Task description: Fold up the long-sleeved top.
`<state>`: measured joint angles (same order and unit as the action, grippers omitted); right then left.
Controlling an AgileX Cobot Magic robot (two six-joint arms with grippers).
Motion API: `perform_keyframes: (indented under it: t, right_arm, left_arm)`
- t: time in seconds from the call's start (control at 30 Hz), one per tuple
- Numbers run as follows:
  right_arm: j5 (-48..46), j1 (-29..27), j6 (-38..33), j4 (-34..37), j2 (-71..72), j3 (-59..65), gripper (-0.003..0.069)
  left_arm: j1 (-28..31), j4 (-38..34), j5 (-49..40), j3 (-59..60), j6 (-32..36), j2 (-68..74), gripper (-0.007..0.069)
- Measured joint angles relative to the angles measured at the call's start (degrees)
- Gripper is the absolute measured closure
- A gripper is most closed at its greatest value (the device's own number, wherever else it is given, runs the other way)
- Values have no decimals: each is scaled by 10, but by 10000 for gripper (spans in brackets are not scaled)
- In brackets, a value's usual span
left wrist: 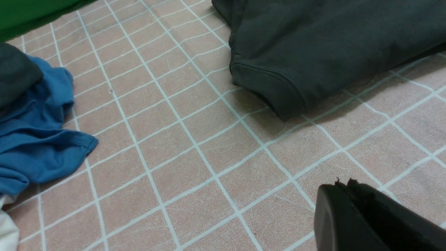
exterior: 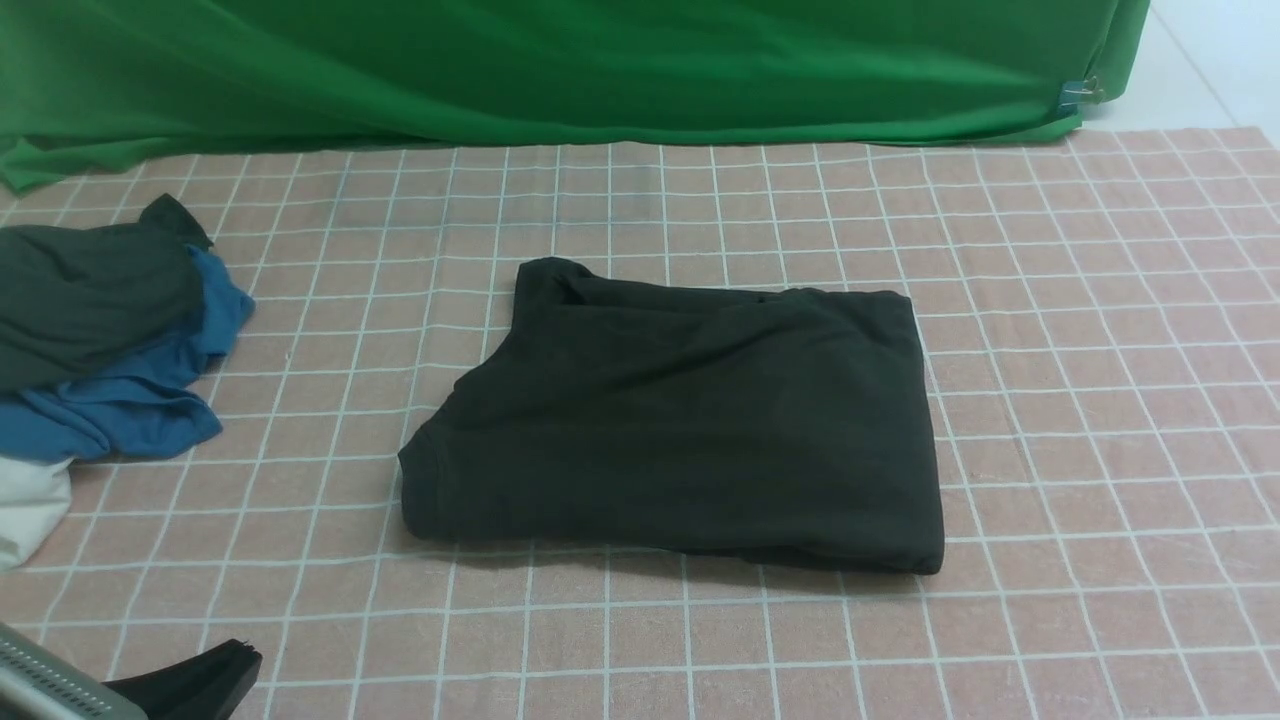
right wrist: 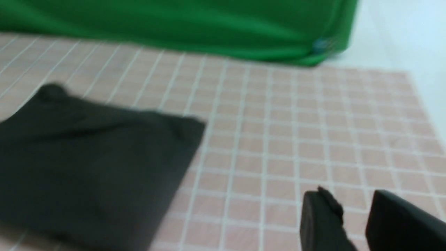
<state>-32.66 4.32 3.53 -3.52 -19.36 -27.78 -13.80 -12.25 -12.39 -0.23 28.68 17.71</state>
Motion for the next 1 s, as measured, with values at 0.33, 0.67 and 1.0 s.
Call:
perform_keyframes:
  t: [0.33,0.67,1.0]
  right_arm:
    - [138,-18,4,3,129,209,463]
    - [171,-18,12,6,149,243,629]
    - [200,-13,-64,26,193,277,627]
  left_arm:
    - [0,0,0,0,0,0,606]
    - [0,0,0,0,0,0,606]
    - [0,0,0,0,0,0,606]
